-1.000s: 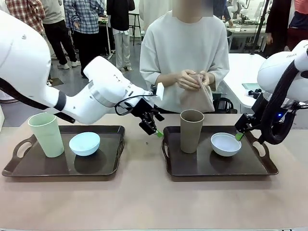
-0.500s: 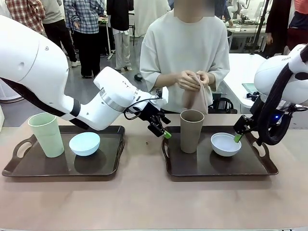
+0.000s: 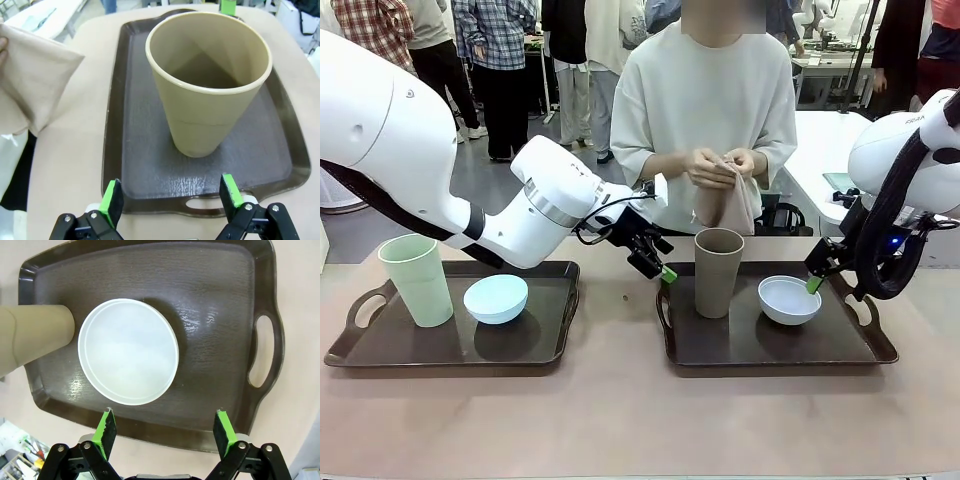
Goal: Set up a tray with a mat and arrange the tableware.
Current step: Pick up the Picnic Bowl and Reusable plastic cup from the Handle tray in front of the human's position and hold them in the air.
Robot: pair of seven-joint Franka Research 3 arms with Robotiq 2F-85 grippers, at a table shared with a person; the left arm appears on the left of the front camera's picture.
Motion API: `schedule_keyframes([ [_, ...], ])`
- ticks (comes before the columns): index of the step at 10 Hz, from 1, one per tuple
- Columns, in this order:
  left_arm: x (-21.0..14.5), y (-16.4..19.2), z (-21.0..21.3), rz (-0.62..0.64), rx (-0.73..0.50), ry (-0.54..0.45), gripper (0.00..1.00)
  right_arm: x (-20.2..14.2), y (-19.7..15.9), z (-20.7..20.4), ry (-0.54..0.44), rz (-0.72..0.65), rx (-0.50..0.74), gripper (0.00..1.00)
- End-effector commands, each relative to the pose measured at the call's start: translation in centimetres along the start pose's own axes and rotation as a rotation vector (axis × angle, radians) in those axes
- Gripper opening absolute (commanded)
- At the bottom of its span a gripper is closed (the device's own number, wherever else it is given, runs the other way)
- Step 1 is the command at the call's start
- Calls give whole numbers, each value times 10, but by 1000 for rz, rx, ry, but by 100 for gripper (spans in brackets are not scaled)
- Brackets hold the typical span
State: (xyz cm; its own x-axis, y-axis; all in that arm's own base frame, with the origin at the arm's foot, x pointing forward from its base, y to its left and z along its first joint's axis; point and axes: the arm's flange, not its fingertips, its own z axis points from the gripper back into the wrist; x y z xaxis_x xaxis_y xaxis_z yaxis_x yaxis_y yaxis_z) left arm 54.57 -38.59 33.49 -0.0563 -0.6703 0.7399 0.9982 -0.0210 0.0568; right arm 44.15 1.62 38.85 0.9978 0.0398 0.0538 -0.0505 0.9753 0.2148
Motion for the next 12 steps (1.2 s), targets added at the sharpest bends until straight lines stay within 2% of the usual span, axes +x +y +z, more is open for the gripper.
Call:
schedule_keyframes([
  [1,-1,1,-1,-17,1,3,100,0,0,0,0,0,0,100],
  [2,0,0,0,0,0,0,100,-5,2,1,-15,13,-46,100],
  [3,-6,-18,8,-19,0,-135,100,-6,3,-4,-23,13,-59,100],
  [5,-17,-34,-5,-62,-33,-226,100,1,6,-16,-23,0,-69,100],
  [6,-22,-28,-7,-64,-12,-246,100,3,9,-19,-27,-3,-71,100],
  [8,-31,-23,-13,-11,-44,-240,100,4,7,-23,-19,-12,-50,100],
  [10,-34,-27,-20,-13,-54,-256,100,6,3,-28,-11,-11,-30,100],
  [12,-36,-24,-34,5,-48,-300,100,12,1,-35,-23,19,-10,100],
])
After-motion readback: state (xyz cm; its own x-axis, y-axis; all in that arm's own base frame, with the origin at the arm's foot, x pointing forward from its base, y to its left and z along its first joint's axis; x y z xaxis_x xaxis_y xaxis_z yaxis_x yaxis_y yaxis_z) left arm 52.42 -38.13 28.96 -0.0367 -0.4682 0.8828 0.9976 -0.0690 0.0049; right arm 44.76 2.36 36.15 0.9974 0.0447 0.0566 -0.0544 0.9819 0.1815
